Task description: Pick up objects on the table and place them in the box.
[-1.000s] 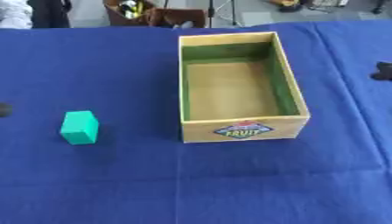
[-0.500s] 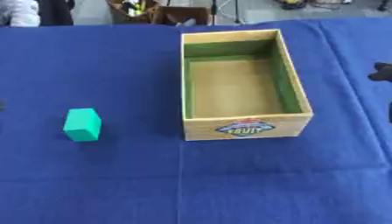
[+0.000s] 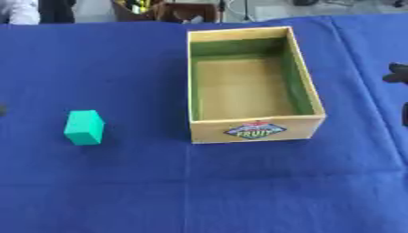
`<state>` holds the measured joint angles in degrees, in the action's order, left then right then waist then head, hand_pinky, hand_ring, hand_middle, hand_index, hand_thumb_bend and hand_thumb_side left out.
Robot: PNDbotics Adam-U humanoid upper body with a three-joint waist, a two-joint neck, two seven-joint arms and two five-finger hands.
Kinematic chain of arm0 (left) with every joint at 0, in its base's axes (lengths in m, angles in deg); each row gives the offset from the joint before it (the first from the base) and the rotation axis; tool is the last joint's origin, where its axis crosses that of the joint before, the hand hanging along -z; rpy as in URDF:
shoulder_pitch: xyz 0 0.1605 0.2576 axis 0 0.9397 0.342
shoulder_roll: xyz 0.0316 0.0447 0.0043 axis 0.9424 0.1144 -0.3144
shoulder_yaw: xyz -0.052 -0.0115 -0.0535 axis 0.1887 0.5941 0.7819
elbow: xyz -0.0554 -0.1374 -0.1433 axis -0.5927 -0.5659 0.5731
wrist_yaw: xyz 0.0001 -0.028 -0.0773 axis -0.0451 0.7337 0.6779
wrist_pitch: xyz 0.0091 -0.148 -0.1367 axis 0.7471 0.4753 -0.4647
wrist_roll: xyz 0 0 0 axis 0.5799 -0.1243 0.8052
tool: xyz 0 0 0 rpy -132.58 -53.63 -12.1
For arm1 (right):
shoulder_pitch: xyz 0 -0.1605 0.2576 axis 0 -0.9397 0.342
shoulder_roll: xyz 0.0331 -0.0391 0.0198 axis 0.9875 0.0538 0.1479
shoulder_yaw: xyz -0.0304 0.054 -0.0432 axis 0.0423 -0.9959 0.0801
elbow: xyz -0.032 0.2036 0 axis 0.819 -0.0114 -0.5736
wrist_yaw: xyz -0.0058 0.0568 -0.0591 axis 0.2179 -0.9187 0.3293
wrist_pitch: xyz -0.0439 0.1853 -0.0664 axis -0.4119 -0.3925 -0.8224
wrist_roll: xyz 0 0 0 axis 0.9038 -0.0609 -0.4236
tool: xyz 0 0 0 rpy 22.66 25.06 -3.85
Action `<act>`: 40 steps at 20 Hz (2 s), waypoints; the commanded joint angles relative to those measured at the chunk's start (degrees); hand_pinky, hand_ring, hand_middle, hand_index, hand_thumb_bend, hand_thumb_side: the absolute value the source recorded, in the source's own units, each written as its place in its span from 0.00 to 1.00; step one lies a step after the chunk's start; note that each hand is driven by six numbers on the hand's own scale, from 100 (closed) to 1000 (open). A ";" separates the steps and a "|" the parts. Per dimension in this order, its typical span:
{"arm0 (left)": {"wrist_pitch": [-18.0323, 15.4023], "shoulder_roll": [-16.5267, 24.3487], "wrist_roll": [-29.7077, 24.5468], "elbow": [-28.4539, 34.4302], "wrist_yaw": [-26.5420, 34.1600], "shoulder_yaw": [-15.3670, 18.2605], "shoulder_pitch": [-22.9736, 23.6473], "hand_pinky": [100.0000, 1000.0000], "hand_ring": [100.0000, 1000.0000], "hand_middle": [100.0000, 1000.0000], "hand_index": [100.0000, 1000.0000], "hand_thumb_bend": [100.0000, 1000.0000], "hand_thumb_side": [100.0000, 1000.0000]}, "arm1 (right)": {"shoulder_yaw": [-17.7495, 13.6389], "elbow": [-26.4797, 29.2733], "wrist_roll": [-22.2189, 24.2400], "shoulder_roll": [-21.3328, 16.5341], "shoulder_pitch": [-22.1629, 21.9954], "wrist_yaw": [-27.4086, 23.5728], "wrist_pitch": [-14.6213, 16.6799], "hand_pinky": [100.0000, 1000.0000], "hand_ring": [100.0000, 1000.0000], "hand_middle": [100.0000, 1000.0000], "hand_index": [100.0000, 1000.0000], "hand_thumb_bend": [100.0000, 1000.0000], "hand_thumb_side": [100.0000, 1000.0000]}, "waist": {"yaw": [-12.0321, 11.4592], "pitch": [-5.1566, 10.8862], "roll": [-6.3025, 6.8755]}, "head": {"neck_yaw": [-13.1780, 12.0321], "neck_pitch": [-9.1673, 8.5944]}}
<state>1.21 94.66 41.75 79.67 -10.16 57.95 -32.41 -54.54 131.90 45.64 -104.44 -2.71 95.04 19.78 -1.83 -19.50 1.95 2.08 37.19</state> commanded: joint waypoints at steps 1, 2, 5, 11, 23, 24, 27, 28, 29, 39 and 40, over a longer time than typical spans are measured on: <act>-5.50 1.74 -6.01 -0.38 0.37 -0.53 -1.41 0.80 0.87 0.91 1.00 0.60 0.50 | -0.02 0.79 0.35 -0.42 0.53 -0.34 0.11 0.89 0.87 0.66 0.82 0.00 0.74 | 0.11 0.74 0.10 | -0.25 0.12; -5.55 1.65 -6.23 -0.57 0.21 -0.89 -1.70 0.80 0.86 0.88 1.00 0.58 0.50 | 0.00 0.79 0.39 -0.41 0.60 -0.42 0.09 0.89 0.87 0.66 0.82 0.00 0.74 | 0.17 0.71 0.14 | -0.34 0.09; -5.67 1.24 -6.51 -0.88 -1.09 -1.78 -2.51 0.80 0.86 0.87 1.00 0.54 0.50 | 0.02 0.79 0.52 -0.36 0.78 -0.64 -0.01 0.89 0.87 0.66 0.82 0.00 0.74 | 0.31 0.62 0.25 | -0.45 -0.02; -6.72 0.08 -5.00 -0.40 -4.43 -3.57 -3.13 0.78 0.84 0.87 0.99 0.56 0.48 | 0.21 0.79 0.89 -0.25 1.23 -1.07 -0.22 0.89 0.87 0.65 0.82 0.00 0.74 | 0.65 0.35 0.41 | -0.58 -0.32; -6.97 -1.55 -5.07 -0.28 -7.75 -4.84 -4.43 0.77 0.84 0.85 0.96 0.49 0.53 | 0.42 0.79 1.54 0.18 1.75 -1.33 -0.45 0.90 0.87 0.65 0.82 0.00 0.75 | 1.21 -0.25 0.45 | -0.76 -0.80; -7.11 -1.71 -4.70 -0.43 -8.22 -5.03 -4.45 0.77 0.83 0.85 0.95 0.49 0.53 | 0.43 0.79 1.58 0.24 1.78 -1.31 -0.47 0.90 0.87 0.65 0.82 0.00 0.75 | 1.22 -0.32 0.44 | -0.78 -0.82; -7.57 -2.08 -4.19 -0.84 -8.99 -5.63 -4.59 0.76 0.81 0.84 0.95 0.49 0.52 | 0.51 0.79 1.74 0.33 1.94 -1.31 -0.48 0.90 0.87 0.65 0.82 0.00 0.75 | 1.34 -0.50 0.46 | -0.85 -0.93; -7.70 -2.20 -4.10 -0.87 -9.08 -5.80 -4.65 0.75 0.81 0.85 0.95 0.49 0.52 | 0.54 0.79 1.79 0.36 1.98 -1.32 -0.47 0.90 0.87 0.65 0.82 0.00 0.75 | 1.34 -0.56 0.44 | -0.83 -0.98; -7.79 -2.32 -4.03 -0.90 -9.15 -5.94 -4.71 0.75 0.80 0.84 0.95 0.50 0.52 | 0.56 0.79 1.84 0.39 2.02 -1.33 -0.47 0.90 0.87 0.65 0.82 0.00 0.75 | 1.33 -0.60 0.42 | -0.84 -1.01; -8.01 -3.73 -1.54 -1.09 -10.43 -6.59 -5.49 0.72 0.78 0.82 0.94 0.46 0.56 | 0.55 0.79 2.19 0.86 2.26 -1.22 -0.52 0.90 0.87 0.65 0.82 0.00 0.75 | 1.55 -1.13 0.25 | -1.08 -1.36; -7.99 -3.78 -1.05 -0.88 -11.08 -6.56 -5.46 0.72 0.78 0.82 0.94 0.46 0.56 | 0.55 0.79 2.21 0.91 2.23 -1.18 -0.49 0.90 0.87 0.65 0.82 0.00 0.75 | 1.55 -1.16 0.23 | -1.08 -1.38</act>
<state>-1.89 89.51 44.84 78.16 -20.48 51.21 -37.25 -53.75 131.90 47.67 -103.12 -0.93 94.02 19.16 -0.33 -21.56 2.17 1.09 36.44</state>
